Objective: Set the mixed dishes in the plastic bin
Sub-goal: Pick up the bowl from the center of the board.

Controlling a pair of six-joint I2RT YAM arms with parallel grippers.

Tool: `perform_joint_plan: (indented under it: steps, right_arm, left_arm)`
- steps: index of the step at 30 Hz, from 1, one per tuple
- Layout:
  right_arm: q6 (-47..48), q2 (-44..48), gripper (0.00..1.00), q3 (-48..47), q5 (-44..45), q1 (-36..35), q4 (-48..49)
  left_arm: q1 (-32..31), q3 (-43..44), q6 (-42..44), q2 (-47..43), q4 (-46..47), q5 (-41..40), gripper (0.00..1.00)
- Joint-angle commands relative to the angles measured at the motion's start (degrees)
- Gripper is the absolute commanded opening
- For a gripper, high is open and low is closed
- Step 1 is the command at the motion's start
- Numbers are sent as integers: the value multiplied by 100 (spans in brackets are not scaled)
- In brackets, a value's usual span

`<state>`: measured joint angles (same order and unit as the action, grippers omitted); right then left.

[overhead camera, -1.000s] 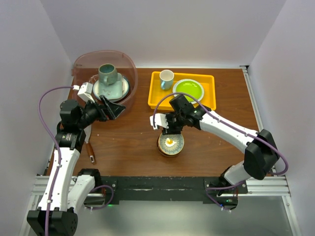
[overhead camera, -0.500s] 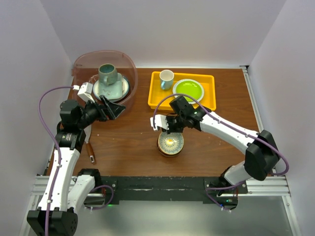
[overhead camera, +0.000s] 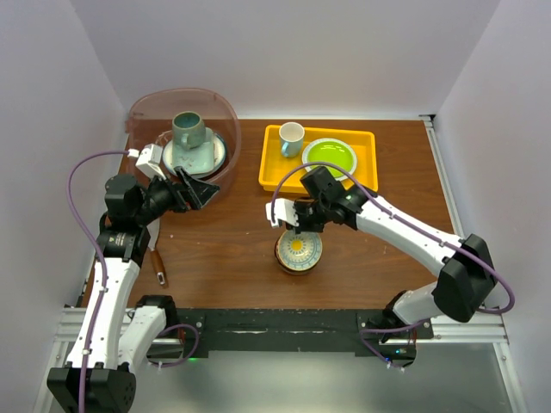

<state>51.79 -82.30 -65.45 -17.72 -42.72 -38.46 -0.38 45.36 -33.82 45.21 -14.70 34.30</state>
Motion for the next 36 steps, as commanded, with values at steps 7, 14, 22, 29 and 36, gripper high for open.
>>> perform_joint_plan:
  steps: [7,14,22,29,36]
  right_arm:
    - [85,302,0,-618,-461,62,-408]
    - [7,311,0,-881,-830,202,-707]
    - [-792,302,0,-978,-1041,422,-531]
    - [-1399,311,0,-1066,-1296,598,-470]
    - [-2198,232,0,-1268,-1515,967,-294]
  left_arm:
    - [38,113,51,-39,108,173,100]
    - [38,104,60,-39,169,357,100]
    - [-32,-115,7,-144,652,894,100]
    - [-1094,-2,130,172,706,280,100]
    - [-1939,183,315,532,608,-274,100]
